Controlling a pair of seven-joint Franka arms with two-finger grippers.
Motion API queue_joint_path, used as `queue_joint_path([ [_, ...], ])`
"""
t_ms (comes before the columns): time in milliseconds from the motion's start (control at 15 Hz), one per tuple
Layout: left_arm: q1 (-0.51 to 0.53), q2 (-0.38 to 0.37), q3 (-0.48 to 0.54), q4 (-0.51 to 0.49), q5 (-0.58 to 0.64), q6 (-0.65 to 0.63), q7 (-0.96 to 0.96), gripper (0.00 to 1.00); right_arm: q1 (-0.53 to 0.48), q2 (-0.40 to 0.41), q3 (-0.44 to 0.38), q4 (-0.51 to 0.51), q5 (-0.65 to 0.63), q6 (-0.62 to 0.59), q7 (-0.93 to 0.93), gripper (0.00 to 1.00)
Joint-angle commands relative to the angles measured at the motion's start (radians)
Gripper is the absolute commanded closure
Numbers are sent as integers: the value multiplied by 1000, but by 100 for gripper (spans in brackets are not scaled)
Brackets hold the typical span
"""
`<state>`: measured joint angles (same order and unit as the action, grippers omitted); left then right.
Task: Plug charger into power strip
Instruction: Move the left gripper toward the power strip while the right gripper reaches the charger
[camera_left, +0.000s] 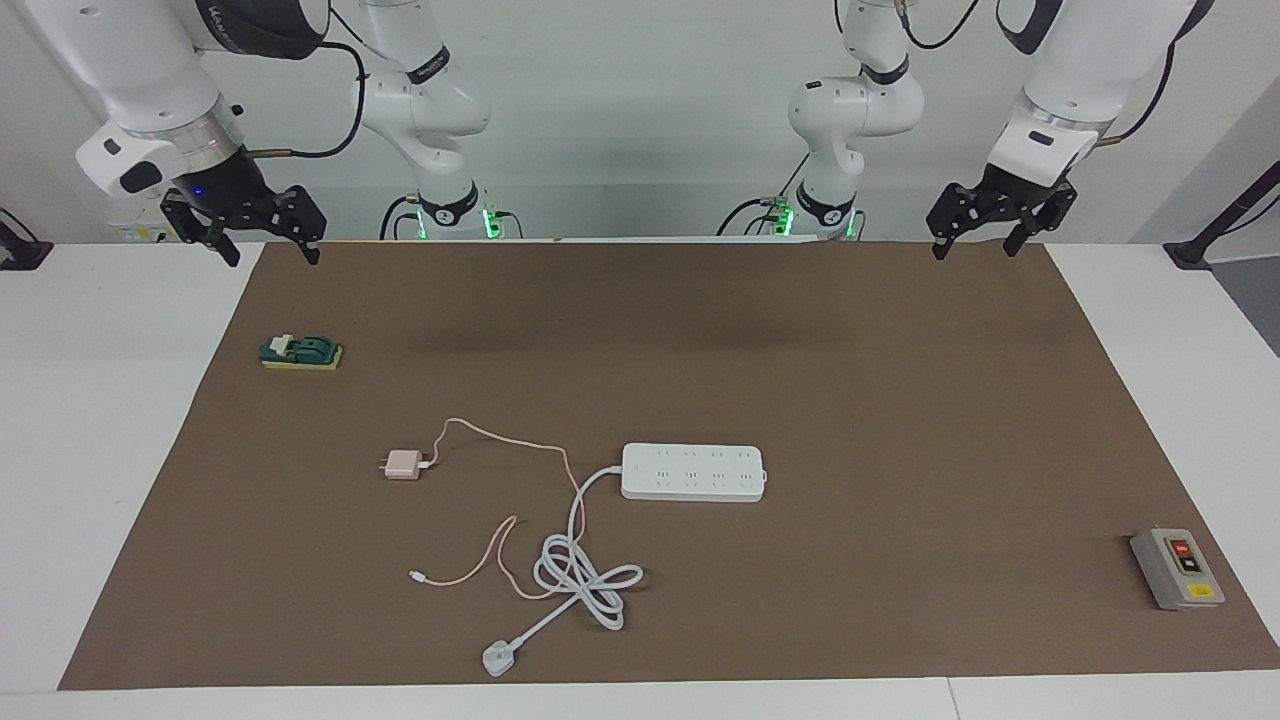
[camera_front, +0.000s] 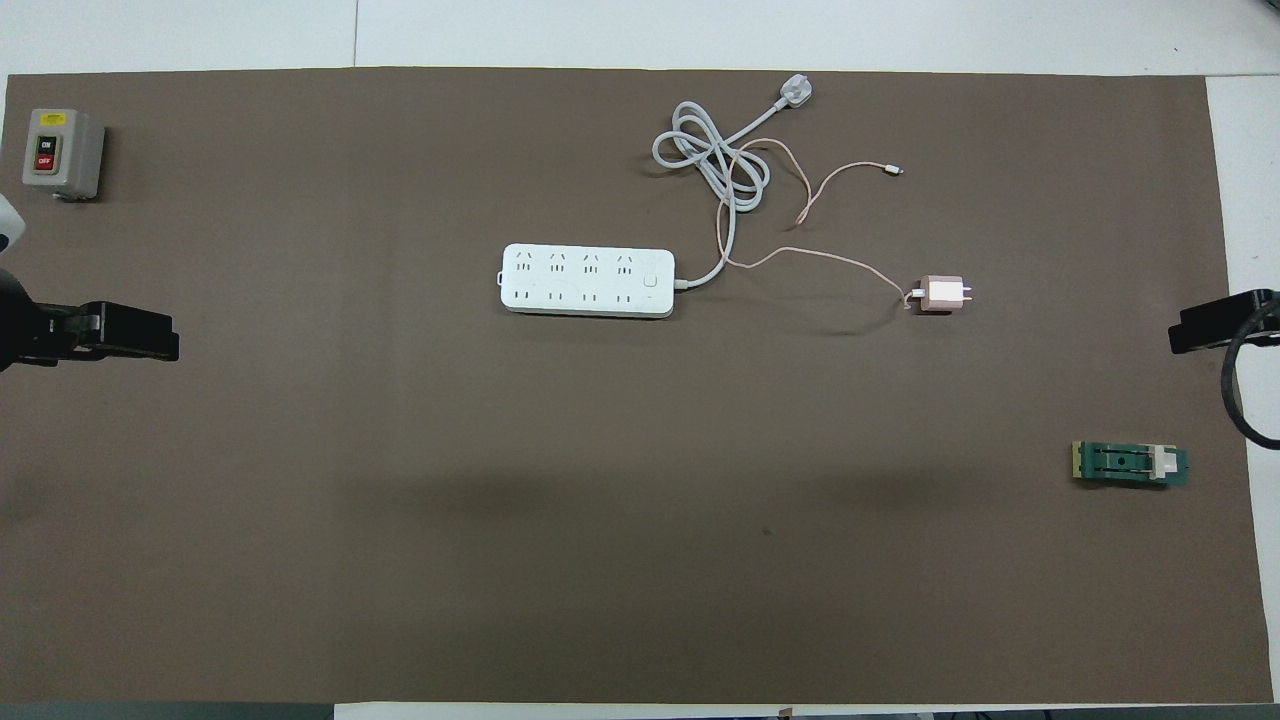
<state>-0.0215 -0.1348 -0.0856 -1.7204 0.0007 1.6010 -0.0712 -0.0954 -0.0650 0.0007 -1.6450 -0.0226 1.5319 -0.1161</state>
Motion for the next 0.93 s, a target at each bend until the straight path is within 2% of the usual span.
queue_joint_path([
  [0,-15,-34,10,-44,8,33,-2,0,-17,-7,8,1,-16,2,-31,0],
  [333,-15,-35,10,-51,8,19,-9,0,-18,-19,9,-2,-14,-6,-25,0],
  [600,-32,-46,10,-68,7,13,-41,0,-21,-35,8,-4,-13,-56,-46,0],
  [733,-32,-74,10,-125,7,39,-52,0,-21,-35,7,-10,3,-65,-62,0],
  [867,-31,-126,10,-233,4,133,-52,0,-20,-35,7,-22,21,-55,42,0],
])
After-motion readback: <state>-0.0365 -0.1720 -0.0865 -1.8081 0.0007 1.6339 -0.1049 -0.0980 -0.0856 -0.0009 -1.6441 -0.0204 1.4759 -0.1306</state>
